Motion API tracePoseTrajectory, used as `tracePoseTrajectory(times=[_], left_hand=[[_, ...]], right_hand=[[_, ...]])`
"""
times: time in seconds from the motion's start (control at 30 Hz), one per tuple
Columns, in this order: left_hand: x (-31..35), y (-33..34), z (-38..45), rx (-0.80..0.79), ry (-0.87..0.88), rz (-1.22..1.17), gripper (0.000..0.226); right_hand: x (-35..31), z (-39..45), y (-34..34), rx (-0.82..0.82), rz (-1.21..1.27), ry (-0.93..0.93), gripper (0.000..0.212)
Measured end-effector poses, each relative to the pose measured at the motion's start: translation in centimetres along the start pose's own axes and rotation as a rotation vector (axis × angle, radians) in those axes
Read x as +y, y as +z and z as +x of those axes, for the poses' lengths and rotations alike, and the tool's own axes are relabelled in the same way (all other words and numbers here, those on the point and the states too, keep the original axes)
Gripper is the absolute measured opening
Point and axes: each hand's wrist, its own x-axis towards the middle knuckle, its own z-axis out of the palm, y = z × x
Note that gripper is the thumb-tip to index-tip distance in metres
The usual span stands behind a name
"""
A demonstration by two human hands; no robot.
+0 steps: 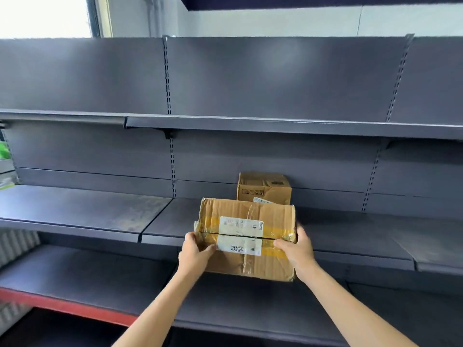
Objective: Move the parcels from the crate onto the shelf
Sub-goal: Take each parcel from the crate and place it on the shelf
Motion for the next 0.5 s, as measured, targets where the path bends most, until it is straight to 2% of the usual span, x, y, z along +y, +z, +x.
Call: tracePoseTrajectory(times=[0.17, 0.5], left_hand=[[0.8, -0.1, -0.4, 0.006, 0.019, -0.009, 0.051], [1.2, 0.3, -1.0, -0.011, 0.034, 0.007, 0.054]], right_hand=[[-1.1, -0.1, -0.2, -0.012, -0.002, -0.052, 0.059], [-1.0, -0.6, -1.2, 0.029, -0.025, -0.043, 0.069]])
